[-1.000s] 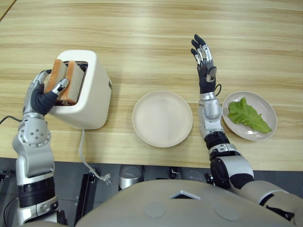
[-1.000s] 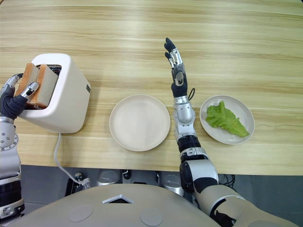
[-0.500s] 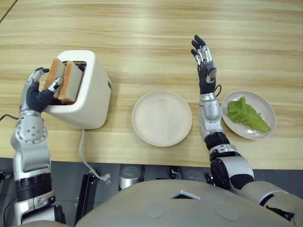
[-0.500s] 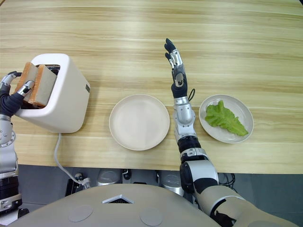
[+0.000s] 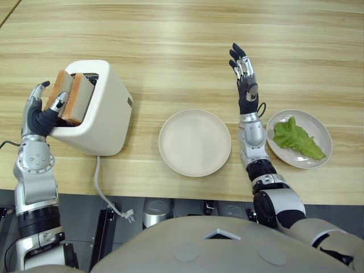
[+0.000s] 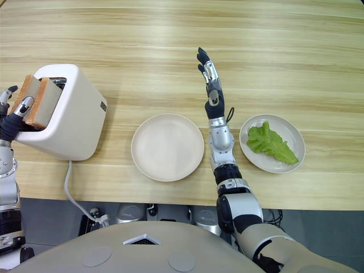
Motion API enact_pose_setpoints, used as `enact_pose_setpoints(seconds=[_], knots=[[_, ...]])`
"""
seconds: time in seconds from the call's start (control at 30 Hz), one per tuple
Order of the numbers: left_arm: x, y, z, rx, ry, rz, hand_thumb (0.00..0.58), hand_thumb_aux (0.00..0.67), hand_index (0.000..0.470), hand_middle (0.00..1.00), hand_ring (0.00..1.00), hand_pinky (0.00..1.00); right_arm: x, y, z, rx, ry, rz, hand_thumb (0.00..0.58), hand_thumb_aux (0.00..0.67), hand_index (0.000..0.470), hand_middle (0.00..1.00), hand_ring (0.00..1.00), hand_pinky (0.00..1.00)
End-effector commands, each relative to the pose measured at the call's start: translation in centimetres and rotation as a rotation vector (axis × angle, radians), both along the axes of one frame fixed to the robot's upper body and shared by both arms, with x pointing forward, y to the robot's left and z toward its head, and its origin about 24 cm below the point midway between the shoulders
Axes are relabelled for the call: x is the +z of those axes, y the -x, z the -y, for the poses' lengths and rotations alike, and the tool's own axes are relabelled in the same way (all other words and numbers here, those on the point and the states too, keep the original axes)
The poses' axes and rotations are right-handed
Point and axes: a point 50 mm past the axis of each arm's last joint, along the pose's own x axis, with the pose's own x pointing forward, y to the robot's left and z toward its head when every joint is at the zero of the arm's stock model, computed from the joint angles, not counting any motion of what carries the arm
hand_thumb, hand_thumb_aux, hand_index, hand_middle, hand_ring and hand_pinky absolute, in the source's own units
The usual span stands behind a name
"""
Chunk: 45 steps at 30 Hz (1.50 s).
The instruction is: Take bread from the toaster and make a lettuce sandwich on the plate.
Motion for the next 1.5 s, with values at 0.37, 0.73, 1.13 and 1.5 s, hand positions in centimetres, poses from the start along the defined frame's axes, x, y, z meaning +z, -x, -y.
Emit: enact_pose_setpoints(seconds=[0.37, 0.73, 1.13, 1.5], knots=[[2.6, 0.2, 0.7, -0.059, -0.142, 0.025, 0.580, 0.670, 0.460, 0.00, 0.00, 0.00, -0.1, 0.1, -0.3, 0.005, 0.013, 0.002, 0.000, 0.000, 0.000, 0.00, 0.00, 0.00], [5.1, -1.0, 4.0, -0.178, -0.171, 0.105, 0.580, 0.670, 0.460, 0.00, 0.00, 0.00, -0.1, 0.0, -0.7, 0.018, 0.018, 0.004, 0.000, 0.000, 0.000, 0.00, 0.00, 0.00], [16.2, -1.3, 6.8, -0.216, -0.380, 0.630, 0.580, 0.670, 0.460, 1.00, 1.00, 1.00, 0.2, -0.1, -0.3, -0.014, 0.003, 0.015, 0.000, 0.000, 0.000, 0.00, 0.00, 0.00], [15.4, -5.3, 13.3, -0.721, -0.087, 0.506, 0.580, 0.670, 0.460, 1.00, 1.00, 1.00, 2.9, -1.3, 2.2, -0.115, -0.027, 0.122, 0.000, 0.000, 0.000, 0.00, 0.00, 0.00]])
